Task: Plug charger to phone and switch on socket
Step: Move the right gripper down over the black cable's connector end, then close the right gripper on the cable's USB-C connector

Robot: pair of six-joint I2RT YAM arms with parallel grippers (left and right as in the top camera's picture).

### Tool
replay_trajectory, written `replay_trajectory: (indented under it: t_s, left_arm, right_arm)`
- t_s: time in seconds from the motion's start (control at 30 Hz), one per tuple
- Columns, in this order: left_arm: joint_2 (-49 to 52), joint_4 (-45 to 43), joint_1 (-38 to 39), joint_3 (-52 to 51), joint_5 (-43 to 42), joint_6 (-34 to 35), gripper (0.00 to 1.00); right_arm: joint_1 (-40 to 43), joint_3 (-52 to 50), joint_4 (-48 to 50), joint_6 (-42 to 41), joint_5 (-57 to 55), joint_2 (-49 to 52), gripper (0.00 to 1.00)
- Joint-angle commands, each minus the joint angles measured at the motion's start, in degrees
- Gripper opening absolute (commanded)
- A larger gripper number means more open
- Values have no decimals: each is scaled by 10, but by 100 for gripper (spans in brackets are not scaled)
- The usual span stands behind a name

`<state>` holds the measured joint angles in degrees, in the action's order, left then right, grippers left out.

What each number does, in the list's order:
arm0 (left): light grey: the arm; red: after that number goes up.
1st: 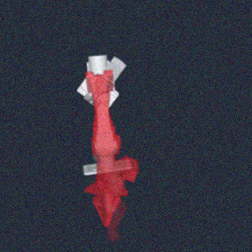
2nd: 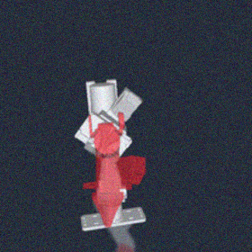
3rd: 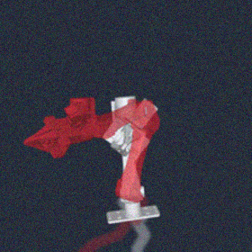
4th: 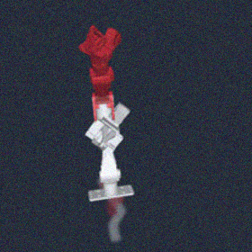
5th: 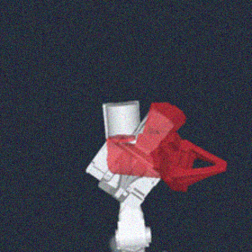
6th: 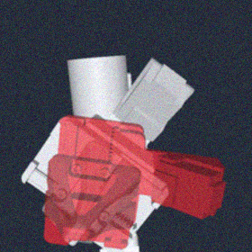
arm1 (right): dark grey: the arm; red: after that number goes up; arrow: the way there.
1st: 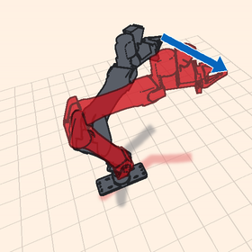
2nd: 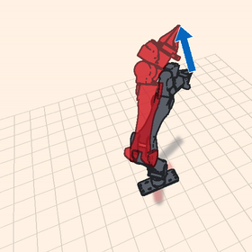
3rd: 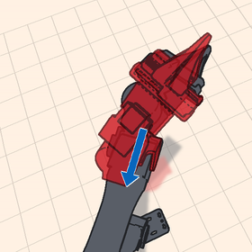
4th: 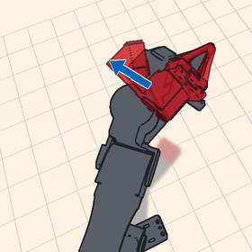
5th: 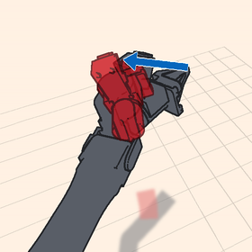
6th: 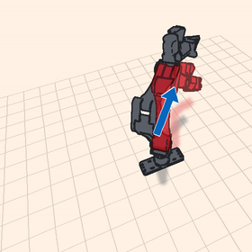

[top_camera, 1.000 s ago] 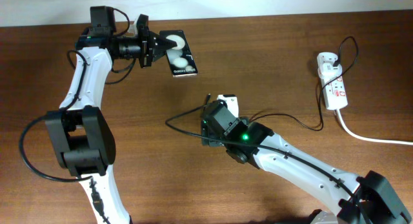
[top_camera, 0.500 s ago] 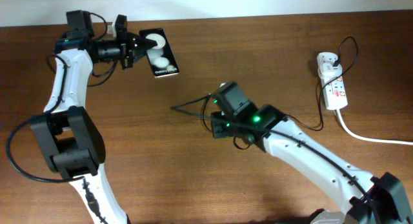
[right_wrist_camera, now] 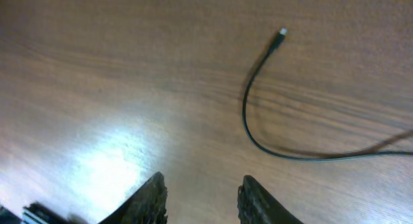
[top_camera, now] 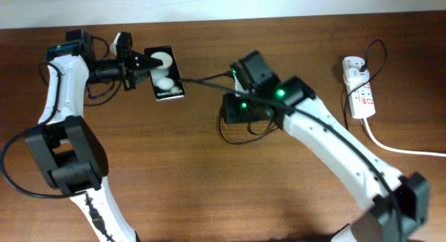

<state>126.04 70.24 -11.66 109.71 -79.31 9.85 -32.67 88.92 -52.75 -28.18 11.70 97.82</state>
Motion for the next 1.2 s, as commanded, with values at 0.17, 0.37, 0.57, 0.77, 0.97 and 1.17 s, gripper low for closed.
replay_trajectory:
  t_s: [0.17, 0.37, 0.57, 0.77, 0.97, 1.17]
  left_arm:
    - [-1, 39, -22, 4, 43, -71, 0]
    - [-1, 40, -22, 4, 57, -71, 0]
    - [-1, 43, -20, 4, 79, -71, 0]
    - [-1, 44, -17, 4, 87, -71, 0]
    - [-1, 44, -17, 4, 87, -71, 0]
    - [-1, 44, -17, 4, 87, -71, 0]
  right_arm:
    - [13, 128, -25, 10, 14, 167, 40]
    - [13, 128, -3, 7, 14, 204, 45]
    - [13, 128, 16, -27, -13, 244, 43]
    - [14, 128, 42, -80, -77, 281, 33]
    - [14, 127, 86, -88, -82, 313, 30]
    - [14, 127, 97, -88, -113, 341, 30]
